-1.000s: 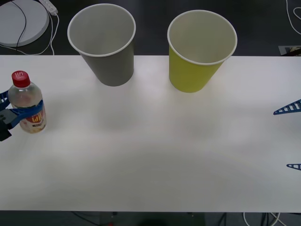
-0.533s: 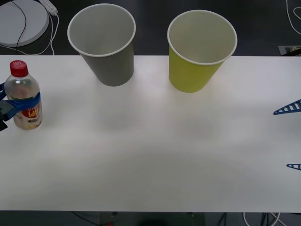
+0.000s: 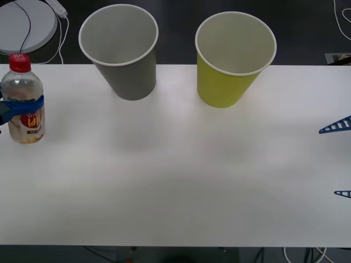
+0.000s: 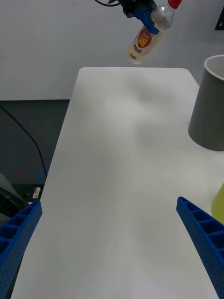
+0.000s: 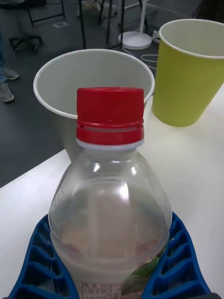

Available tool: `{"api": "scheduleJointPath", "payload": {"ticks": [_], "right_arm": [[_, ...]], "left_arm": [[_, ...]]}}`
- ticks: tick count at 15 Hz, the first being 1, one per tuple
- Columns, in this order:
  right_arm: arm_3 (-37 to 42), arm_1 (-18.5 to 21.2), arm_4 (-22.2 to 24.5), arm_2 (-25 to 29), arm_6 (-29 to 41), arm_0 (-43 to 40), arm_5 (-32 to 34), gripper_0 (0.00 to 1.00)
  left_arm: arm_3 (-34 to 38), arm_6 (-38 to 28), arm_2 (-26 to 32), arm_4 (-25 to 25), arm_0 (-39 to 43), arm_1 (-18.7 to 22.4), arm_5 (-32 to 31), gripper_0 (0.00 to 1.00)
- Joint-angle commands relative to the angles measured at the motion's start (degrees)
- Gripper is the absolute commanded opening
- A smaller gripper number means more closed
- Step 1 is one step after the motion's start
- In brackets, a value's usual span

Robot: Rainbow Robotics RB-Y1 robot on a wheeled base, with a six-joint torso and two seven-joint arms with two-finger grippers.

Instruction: Put the can into the green bin and the plastic bottle into the gray bin

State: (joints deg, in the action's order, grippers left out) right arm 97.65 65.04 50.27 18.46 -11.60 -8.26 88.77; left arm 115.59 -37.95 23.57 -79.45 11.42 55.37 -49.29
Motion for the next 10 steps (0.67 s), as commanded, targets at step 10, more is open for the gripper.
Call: {"api": "scheduleJointPath", "payload": {"ticks": [10], "right_arm": [[0.0, 0.0, 0.0, 0.0, 0.0, 0.0, 0.0, 1.0]], "left_arm": [[-1.9, -18.7, 0.3, -11.2, -15.9, 6.2, -16.3, 0.0]]}}
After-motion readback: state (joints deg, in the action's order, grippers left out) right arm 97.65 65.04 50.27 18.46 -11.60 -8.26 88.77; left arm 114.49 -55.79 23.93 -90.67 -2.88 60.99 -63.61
